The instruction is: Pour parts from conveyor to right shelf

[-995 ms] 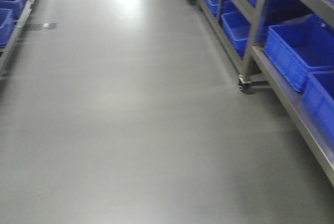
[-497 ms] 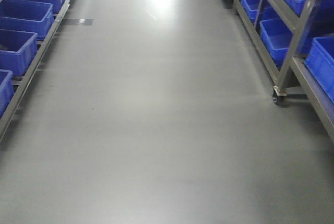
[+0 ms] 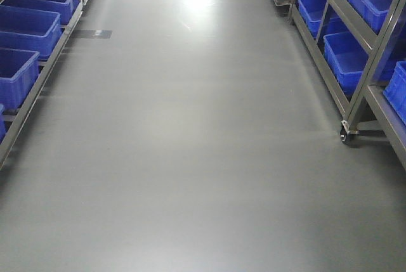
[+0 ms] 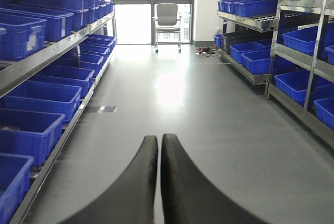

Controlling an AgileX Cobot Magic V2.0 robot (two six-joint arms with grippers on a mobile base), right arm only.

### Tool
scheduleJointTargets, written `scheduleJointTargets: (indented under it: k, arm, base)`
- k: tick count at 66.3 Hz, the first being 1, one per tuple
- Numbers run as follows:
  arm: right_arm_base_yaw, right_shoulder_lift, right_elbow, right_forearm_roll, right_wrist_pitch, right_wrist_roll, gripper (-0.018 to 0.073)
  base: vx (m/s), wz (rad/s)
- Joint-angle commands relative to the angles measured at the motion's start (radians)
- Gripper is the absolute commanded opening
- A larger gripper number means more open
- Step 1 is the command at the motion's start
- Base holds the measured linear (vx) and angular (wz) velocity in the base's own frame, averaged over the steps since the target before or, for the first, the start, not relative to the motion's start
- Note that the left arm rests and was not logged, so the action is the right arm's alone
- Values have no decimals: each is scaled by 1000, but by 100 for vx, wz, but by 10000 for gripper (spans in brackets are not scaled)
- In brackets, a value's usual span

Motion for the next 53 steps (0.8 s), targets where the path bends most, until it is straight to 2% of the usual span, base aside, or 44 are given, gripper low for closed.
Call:
scheduleJointTargets:
  k: [1,53]
  arm:
    - [-4,11,-27,4,-78,-9,-4]
    - [-4,11,-27,4,-78,-9,-4]
  base:
    - [41,-13]
    - [52,-1]
